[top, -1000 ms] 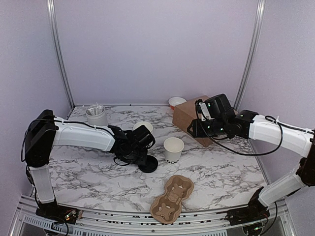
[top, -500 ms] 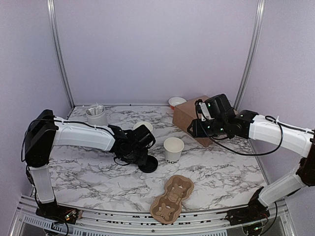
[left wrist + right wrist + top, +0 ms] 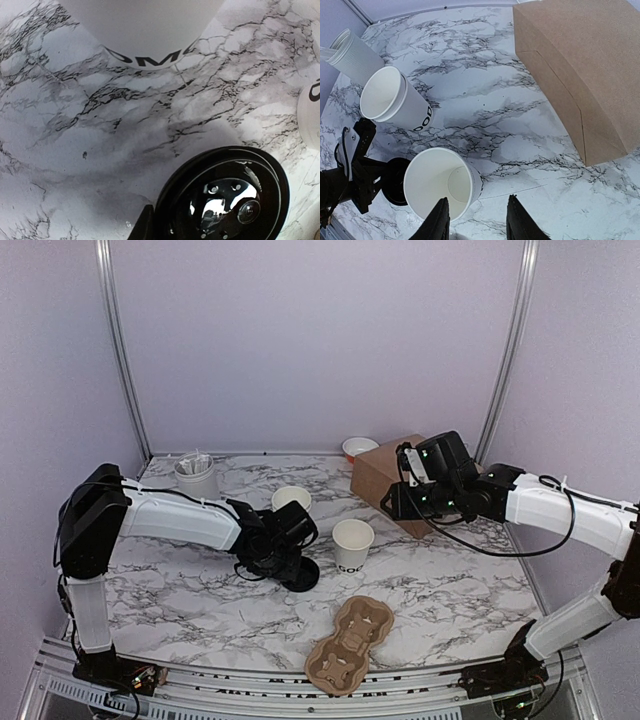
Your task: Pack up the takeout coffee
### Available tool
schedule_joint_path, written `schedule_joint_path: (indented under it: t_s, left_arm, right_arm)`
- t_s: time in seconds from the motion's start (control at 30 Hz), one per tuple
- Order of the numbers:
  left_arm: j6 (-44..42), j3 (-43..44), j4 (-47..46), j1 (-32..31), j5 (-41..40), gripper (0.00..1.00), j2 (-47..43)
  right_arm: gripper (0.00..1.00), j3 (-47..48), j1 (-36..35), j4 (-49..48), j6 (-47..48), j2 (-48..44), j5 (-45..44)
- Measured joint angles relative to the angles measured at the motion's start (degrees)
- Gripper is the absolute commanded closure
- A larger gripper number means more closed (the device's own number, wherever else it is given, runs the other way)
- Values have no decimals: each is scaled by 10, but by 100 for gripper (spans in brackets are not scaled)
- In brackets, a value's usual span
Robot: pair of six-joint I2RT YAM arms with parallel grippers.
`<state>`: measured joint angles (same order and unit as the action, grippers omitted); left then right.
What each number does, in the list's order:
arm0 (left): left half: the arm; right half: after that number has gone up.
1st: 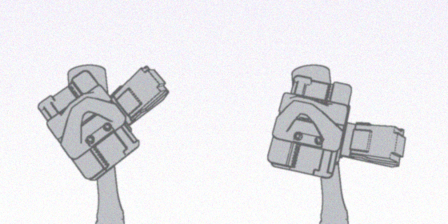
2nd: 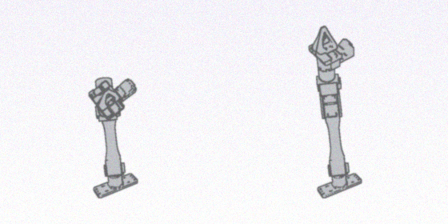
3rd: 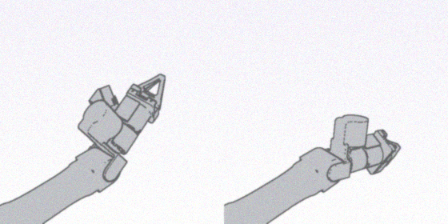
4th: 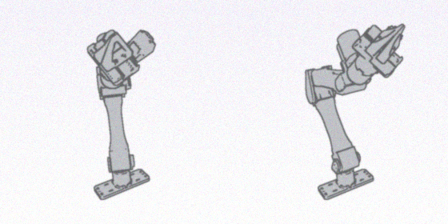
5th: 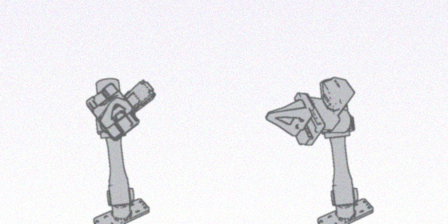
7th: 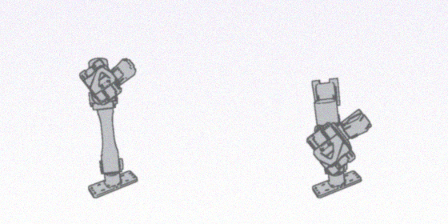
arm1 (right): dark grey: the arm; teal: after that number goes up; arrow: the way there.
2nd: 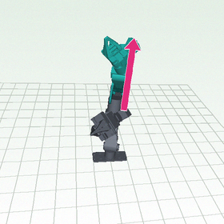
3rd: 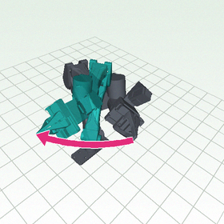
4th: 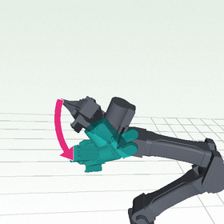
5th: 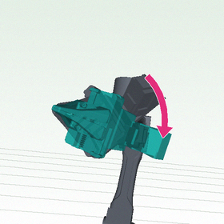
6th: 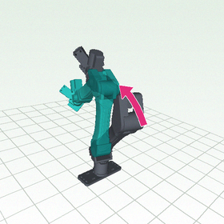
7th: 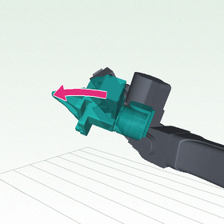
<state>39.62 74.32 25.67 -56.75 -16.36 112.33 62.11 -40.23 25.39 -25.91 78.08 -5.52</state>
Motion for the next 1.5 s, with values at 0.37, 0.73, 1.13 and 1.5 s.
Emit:
schedule_joint_path:
  t_s: [0.37, 0.73, 1.13, 1.5]
  left_arm:
    - [0, -6, 0, 0, -2, 90, -39]
    - [2, -119, -50, 8, 23, 85, -143]
    - [16, -283, -182, 56, 128, 85, -225]
    - [26, -341, -251, 81, 170, 91, -267]
  right_arm:
    - [63, 0, -2, 0, 0, 0, 0]
    - [59, 28, -45, 17, 0, 15, -15]
    - [50, 103, -157, 23, 5, 82, -40]
    - [49, 137, -202, -20, -20, 199, 41]
